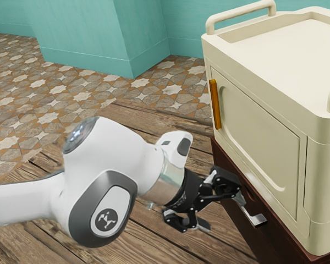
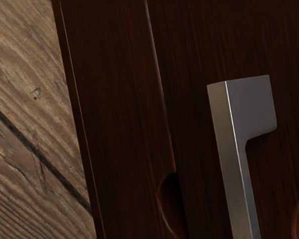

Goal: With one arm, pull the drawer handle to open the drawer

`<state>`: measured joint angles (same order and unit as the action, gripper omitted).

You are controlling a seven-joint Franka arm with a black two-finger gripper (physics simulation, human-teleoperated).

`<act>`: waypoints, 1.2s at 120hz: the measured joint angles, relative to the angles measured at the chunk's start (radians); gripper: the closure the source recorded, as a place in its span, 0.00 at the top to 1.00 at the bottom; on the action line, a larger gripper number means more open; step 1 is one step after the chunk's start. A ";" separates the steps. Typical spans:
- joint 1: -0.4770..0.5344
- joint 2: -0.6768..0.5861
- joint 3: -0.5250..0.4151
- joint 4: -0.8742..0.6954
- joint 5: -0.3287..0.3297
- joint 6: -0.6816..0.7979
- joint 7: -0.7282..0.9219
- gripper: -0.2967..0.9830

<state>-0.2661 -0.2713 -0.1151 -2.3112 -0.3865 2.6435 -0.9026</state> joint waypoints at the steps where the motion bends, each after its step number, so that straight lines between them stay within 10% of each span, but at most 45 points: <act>1: 0.000 0.001 0.000 0.000 0.000 0.001 0.000 0.77; 144: 0.040 -0.159 0.001 -0.126 0.006 -0.113 -0.010 0.77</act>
<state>-0.2256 -0.4306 -0.1139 -2.4370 -0.3805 2.5308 -0.9130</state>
